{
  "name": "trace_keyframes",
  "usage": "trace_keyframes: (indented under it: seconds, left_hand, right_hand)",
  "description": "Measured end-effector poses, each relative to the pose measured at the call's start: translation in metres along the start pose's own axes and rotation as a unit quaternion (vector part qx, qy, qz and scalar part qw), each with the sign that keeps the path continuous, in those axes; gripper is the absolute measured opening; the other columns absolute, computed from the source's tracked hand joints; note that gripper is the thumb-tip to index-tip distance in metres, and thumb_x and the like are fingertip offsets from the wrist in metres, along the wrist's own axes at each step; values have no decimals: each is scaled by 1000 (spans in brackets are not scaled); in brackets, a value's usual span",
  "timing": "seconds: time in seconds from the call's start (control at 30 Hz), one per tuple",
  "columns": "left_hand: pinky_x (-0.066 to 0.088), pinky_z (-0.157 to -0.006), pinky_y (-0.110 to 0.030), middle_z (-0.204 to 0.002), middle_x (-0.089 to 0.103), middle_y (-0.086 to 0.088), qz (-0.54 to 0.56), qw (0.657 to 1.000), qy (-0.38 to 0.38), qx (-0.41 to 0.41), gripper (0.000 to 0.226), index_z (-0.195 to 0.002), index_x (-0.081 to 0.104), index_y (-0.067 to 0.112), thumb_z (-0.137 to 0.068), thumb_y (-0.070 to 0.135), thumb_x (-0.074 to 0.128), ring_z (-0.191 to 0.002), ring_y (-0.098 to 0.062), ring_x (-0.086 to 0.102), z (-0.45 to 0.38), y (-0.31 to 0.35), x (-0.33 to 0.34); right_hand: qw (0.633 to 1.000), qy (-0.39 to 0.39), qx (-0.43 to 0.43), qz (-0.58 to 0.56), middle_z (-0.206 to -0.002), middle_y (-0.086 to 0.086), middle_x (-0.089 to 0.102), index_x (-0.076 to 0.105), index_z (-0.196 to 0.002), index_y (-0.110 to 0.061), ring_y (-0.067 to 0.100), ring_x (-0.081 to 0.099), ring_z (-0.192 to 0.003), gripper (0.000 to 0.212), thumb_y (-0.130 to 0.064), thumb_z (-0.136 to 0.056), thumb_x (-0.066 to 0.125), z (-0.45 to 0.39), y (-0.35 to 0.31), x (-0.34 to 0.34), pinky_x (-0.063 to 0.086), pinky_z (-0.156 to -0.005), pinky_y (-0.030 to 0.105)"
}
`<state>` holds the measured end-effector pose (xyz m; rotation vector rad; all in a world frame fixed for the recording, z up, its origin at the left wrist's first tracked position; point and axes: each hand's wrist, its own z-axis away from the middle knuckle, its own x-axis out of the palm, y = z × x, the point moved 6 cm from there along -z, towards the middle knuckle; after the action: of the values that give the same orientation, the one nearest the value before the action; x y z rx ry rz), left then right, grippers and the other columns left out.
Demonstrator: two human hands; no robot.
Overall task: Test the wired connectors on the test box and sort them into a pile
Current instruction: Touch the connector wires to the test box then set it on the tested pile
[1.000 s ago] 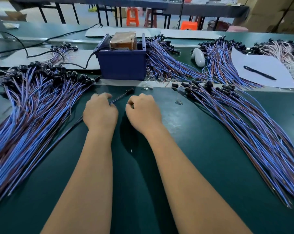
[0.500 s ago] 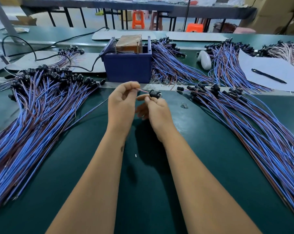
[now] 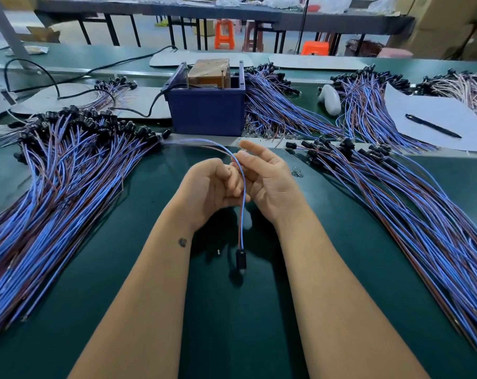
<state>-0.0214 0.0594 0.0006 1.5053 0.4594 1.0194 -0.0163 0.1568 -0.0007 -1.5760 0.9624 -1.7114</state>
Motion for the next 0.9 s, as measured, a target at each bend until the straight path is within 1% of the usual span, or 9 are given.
trace_keyframes:
  seconds: [0.1,0.17,0.23,0.27,0.37,0.43,0.57,0.7,0.9]
  left_hand:
    - [53,-68,-31,-50,52,-4,-31,998,53,-13,47,-41,53,15,-82,11,31,-53,-18,58,-2,-4,-4]
    - [51,-61,-28,-50,56,-1,-84,981,171,31,38,-45,58,17,-79,12,43,-51,-16,58,-2,0,-15]
    - [45,-58,-28,-54,58,3,-148,938,300,87,26,-59,61,17,-83,12,52,-52,-13,55,1,7,-33]
    - [45,-58,-27,-59,60,5,-154,926,328,103,23,-66,64,18,-87,16,54,-56,-11,56,2,9,-39]
    - [46,-63,-23,-78,69,7,-131,936,307,109,22,-85,74,24,-93,27,55,-70,-7,62,1,7,-43]
    - [47,-65,-21,-80,72,7,-139,939,287,124,19,-88,75,24,-94,26,58,-74,-6,64,-1,8,-40]
    - [48,-60,-14,-71,69,8,-143,933,296,149,12,-90,73,20,-92,13,64,-69,-6,64,-1,9,-37]
    - [52,-65,-18,-76,68,-1,-133,936,292,141,8,-94,72,12,-91,8,66,-70,-10,63,-1,9,-38]
    - [50,-65,-13,-89,71,1,-170,948,240,125,21,-114,67,11,-97,4,57,-69,1,65,-5,8,-33]
  right_hand:
    - [1000,-11,-12,-2,-82,11,63,59,-108,-8,20,61,-55,26,8,-88,59,1,-1,1,47,-47,31]
    - [1000,-3,-24,-19,-84,9,63,61,-106,-7,17,64,-65,29,13,-86,58,-1,-1,0,55,-61,26]
    - [999,4,-34,-22,-82,7,63,62,-105,-7,14,64,-70,31,16,-85,58,-3,-1,-2,56,-72,20]
    - [999,4,-35,-18,-81,6,64,62,-104,-8,14,64,-71,31,16,-85,58,-4,-1,-2,55,-74,20]
    - [999,-6,-39,23,-77,3,67,63,-102,-11,13,66,-69,33,17,-84,58,-4,2,0,55,-72,20]
    - [995,-15,-46,85,-76,2,68,63,-101,-13,12,66,-68,35,17,-83,60,-4,5,3,53,-69,21]
    - [982,-4,-57,182,-79,6,66,64,-98,-18,15,61,-71,30,10,-85,63,-3,9,6,48,-66,23]
    - [970,19,-65,233,-80,7,68,63,-100,-15,9,61,-63,21,3,-88,65,-3,10,6,46,-60,19]
    - [962,9,-68,266,-81,8,67,64,-96,-12,10,61,-68,18,5,-89,62,-4,12,7,49,-64,20]
